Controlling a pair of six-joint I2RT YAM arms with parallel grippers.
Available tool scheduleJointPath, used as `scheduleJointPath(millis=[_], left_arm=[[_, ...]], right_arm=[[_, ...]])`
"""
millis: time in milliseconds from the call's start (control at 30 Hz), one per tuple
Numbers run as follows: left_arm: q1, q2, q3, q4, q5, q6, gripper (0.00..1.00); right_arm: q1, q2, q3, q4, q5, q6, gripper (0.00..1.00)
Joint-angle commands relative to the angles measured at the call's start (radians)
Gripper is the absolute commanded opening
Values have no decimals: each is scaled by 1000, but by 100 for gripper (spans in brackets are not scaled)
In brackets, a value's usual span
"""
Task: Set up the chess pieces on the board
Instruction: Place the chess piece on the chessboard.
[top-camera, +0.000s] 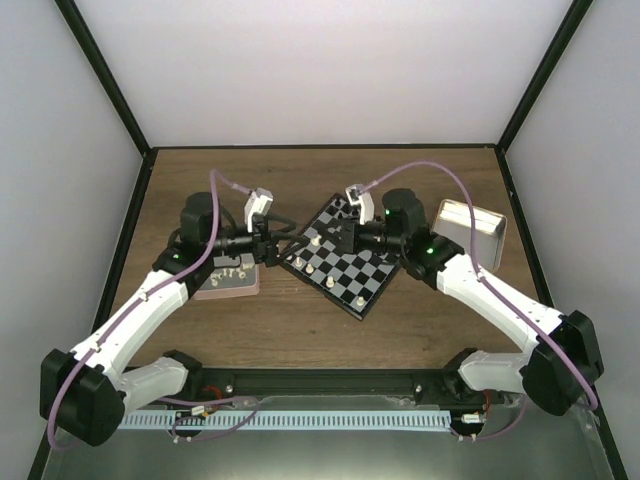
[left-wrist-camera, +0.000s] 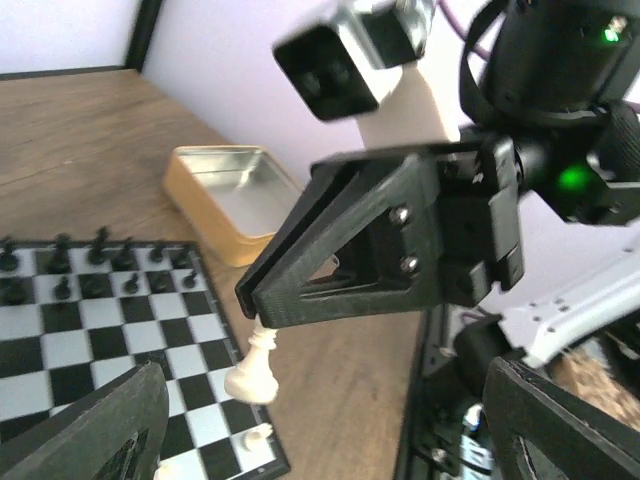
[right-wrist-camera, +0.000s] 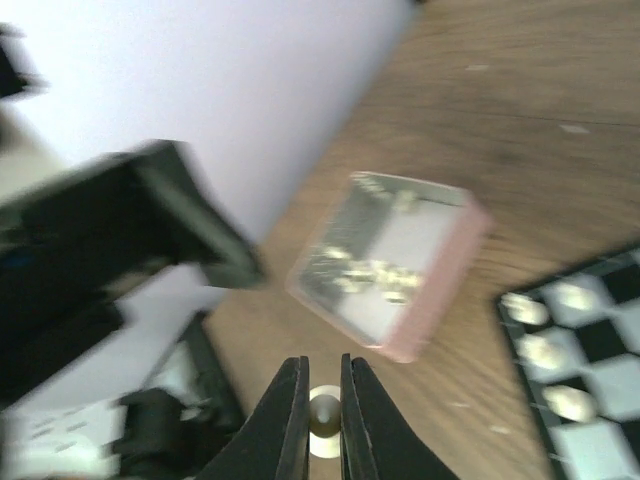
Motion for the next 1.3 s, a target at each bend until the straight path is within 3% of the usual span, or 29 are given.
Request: scheduleJointPath(millis=[0,233,467,933,1267], left_arm=[[5,-24,28,-94,-198,75,89],[5,-48,20,-101,-423,65,92],[5,-34,7,-76,-480,53,92],[5,-25,-3,-74,-489,54,92],[5,-26,6,-75,-488,55,92]], right_arm=[[7,-11,-68,-143,383,-131,1],[57,-18,-150,-192,615,-167,1],[161,2,-226,-209,741,-124,1],[234,118,-291,-126,746,-124,1],[236,121,-347,30,680,-198,1]])
